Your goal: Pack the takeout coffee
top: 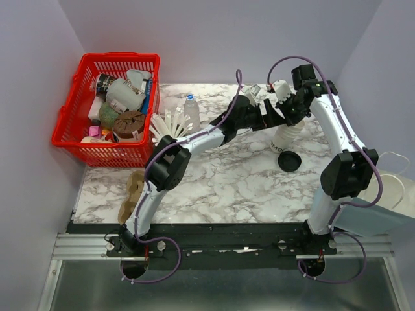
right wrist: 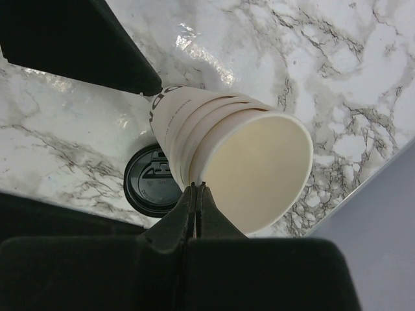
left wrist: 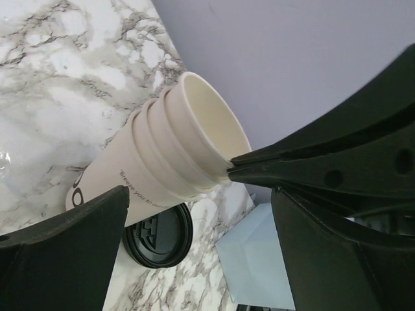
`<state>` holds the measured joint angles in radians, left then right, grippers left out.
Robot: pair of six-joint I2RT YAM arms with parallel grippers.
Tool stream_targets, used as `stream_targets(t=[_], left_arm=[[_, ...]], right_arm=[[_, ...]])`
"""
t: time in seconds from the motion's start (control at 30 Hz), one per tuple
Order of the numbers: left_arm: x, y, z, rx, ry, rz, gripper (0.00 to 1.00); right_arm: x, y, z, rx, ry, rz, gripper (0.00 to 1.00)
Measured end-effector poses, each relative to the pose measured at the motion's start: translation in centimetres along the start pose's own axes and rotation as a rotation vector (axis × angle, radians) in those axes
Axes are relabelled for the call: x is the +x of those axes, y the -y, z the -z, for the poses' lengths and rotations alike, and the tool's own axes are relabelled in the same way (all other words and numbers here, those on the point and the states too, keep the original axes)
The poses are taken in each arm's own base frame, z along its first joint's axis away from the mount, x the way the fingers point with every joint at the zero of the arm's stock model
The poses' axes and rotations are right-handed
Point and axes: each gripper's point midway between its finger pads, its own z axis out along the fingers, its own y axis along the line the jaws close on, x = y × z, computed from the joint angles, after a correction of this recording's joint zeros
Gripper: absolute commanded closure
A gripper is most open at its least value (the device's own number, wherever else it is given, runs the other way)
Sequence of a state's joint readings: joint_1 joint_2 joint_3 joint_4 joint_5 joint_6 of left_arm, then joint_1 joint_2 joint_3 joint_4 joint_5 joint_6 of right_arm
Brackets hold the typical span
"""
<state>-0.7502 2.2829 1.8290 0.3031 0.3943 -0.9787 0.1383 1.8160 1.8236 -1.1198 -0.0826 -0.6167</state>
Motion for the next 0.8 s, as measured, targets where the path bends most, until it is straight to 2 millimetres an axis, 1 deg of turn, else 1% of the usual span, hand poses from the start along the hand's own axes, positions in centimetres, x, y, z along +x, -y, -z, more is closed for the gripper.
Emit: stream_targets(t=[0.17,0.3,0.43,0.8], left_arm=[[0.6,-1.2,-0.1,-0.029,-0.006,0.024,0.01],[1.0,-1.2,-0.1,-0.011,-0.01,0.044,0.02],[0.9,-1.0,-0.1,-0.002,-0.008,0.043,0.02],[1.3,-1.4,-0.2,-0.025,-0.01,0.04,0.02]], right_arm=[[0.0,0.1,0.2,0.011,-0.001,-0.012,0.99],[0.0,0.2,0.4,0.017,0.001,-0.014,0.99],[0.0,0.2,0.4,0.016,0.002,-0.014,0.99],[0.0,0.1,0.5,0.015,0.002,-0.015,0.99]])
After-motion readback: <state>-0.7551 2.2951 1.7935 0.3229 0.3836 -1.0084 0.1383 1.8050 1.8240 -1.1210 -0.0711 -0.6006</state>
